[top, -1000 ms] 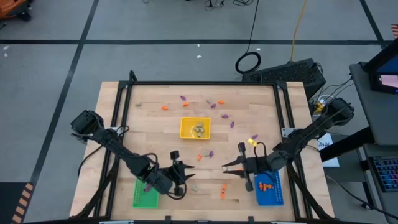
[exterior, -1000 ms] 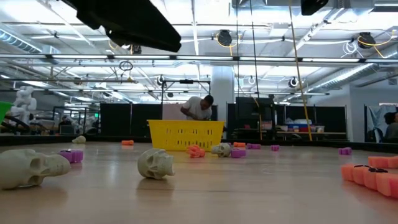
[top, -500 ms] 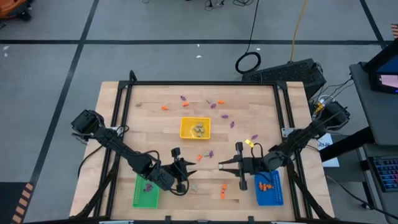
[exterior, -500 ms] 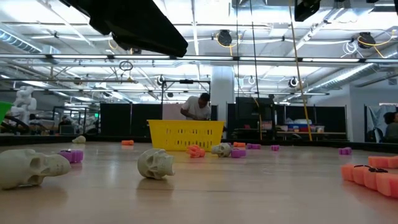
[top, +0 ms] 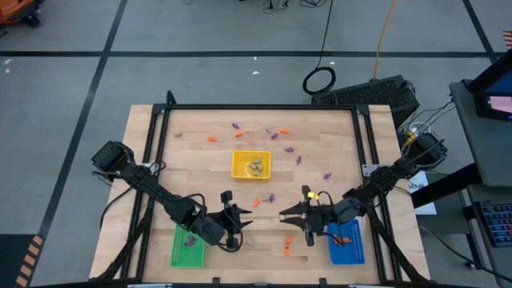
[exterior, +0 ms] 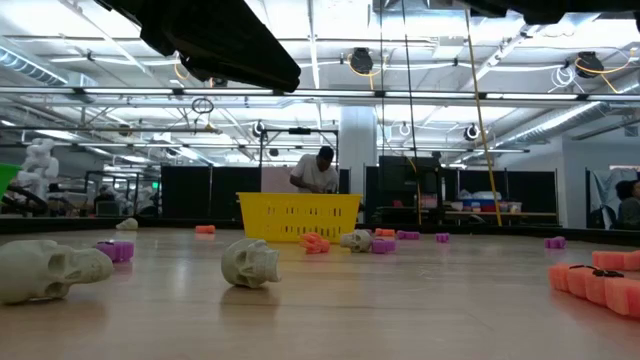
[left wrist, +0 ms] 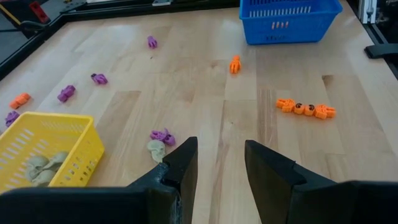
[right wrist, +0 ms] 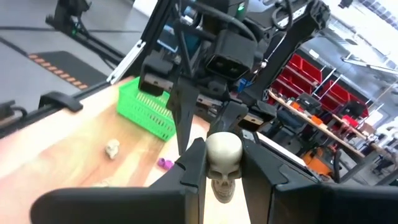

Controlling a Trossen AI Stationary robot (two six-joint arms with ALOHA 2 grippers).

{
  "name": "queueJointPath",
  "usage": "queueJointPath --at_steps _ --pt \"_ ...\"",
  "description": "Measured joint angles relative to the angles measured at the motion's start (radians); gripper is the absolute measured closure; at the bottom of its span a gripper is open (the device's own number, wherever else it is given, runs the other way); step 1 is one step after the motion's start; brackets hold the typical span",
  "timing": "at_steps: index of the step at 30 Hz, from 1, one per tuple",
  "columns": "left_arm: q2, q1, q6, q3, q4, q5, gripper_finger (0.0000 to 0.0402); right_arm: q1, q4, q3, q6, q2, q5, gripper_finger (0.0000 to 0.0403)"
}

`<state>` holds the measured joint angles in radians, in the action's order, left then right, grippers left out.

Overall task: Sort Halloween decoration
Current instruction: Put the white skull toy in the yellow basket

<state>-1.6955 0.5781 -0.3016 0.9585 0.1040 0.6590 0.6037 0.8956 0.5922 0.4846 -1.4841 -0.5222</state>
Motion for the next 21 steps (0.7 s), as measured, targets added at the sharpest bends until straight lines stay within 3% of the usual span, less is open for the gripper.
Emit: queueJointPath --at_steps 6,21 --pt "0.0 0.0 -0.003 0.0 0.0 0.0 0.027 0.0 -0.008 0.0 -0.018 0.0 0.0 0.0351" --pt "0.0 0.0 -0.003 0.0 0.0 0.0 0.027 -0.001 0.111 0.001 -0.321 0.0 -0.004 0.0351"
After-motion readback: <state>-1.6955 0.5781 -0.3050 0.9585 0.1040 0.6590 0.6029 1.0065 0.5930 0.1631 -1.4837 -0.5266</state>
